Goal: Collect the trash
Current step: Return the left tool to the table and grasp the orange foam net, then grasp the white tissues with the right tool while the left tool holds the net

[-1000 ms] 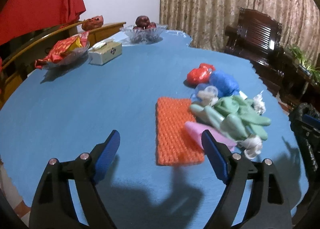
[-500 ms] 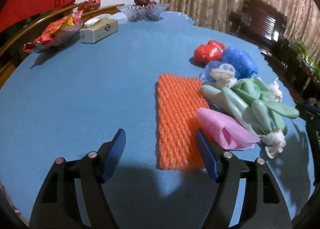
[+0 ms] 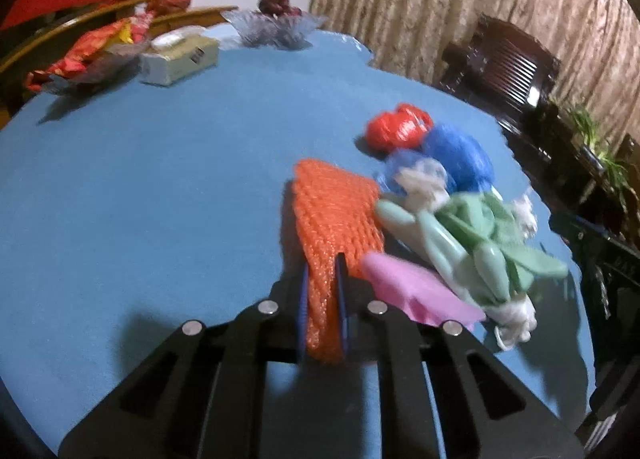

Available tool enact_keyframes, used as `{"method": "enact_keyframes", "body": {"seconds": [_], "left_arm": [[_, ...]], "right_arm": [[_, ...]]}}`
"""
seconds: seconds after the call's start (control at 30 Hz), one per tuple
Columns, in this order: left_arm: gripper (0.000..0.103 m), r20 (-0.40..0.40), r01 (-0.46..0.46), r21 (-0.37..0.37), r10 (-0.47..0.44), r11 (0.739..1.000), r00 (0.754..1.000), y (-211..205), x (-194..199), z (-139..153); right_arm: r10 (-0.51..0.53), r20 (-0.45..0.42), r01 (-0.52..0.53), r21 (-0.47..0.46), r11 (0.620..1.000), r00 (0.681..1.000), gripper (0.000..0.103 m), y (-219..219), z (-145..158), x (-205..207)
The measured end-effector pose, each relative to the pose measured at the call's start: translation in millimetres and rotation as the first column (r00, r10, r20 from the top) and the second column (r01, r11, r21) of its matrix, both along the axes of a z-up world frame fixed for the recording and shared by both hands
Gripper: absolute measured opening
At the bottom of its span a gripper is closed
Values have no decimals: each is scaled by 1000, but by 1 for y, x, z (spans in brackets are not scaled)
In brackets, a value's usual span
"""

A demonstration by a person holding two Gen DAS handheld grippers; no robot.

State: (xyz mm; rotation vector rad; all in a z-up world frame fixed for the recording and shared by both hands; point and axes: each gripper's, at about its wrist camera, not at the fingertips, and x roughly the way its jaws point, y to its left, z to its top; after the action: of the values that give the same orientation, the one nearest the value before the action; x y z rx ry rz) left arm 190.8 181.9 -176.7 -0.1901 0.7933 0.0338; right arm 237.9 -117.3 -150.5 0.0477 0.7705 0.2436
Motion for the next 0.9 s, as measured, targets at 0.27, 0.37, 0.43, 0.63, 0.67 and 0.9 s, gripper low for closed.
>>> {"method": "enact_keyframes", "body": {"seconds": [0.27,0.37,0.43,0.63,0.67,0.9], "left_arm": [[11,52,-33,49,31,998,998,6,9,16],[11,65,-22,55,18,998,998,-1,8,18],[11,77,-20,64,15,998,997,-2,7,22],[11,102,-22,51,17,998,995,-3,4,32],[11,106,-22,49,16,999,994,-3,3,33],[11,158,-6,52,-2,999,987,-14,-6,59]], "right_arm": [[13,-57,-13,-1,1000,998,62,7,-15,18],[27,-92,-26,10,1000,995,48,8,-22,22],[46,-115,-42,32,999,992,37,8,-26,23],[57,-97,-53,45,998,994,27,8,-19,17],[55,-88,-51,49,997,995,27,7,-15,15],[60,-19,-59,59,997,998,27,-1,17,0]]}}
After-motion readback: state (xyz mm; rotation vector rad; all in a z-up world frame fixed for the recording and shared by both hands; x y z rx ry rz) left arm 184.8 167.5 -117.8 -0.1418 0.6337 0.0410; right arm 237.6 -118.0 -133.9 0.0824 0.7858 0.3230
